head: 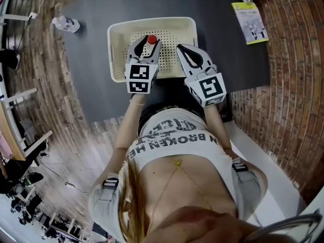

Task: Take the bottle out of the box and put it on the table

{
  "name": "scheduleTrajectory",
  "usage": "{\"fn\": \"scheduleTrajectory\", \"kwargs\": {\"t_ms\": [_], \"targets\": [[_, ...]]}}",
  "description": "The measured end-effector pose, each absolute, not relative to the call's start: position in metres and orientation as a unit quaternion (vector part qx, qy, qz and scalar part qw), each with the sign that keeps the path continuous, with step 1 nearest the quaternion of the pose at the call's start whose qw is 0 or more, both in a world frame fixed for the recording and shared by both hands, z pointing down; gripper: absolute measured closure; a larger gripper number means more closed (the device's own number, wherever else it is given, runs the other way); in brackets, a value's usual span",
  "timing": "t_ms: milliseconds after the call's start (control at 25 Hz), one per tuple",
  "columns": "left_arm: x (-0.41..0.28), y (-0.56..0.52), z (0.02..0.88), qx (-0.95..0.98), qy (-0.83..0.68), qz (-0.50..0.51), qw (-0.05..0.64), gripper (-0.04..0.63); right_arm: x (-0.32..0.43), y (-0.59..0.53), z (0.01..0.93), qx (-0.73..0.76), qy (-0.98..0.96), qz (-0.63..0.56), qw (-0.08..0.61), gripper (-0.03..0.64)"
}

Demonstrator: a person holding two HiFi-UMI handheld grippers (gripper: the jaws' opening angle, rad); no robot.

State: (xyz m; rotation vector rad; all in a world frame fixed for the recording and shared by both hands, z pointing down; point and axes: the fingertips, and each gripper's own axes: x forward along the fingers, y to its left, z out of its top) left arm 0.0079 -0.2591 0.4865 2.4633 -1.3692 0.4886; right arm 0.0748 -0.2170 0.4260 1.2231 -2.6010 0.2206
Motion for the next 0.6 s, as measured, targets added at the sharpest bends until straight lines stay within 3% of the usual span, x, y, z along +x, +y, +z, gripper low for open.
{"fn": "scheduleTrajectory", "kwargs": {"t_ms": [600], "targets": [[0.0099, -0.256, 0.4859, 0.857, -0.467, 0.171, 0.134, 0.426, 0.0766, -0.2137, 0.4234, 0.421, -0.895, 0.072, 0.128, 0.607]]}}
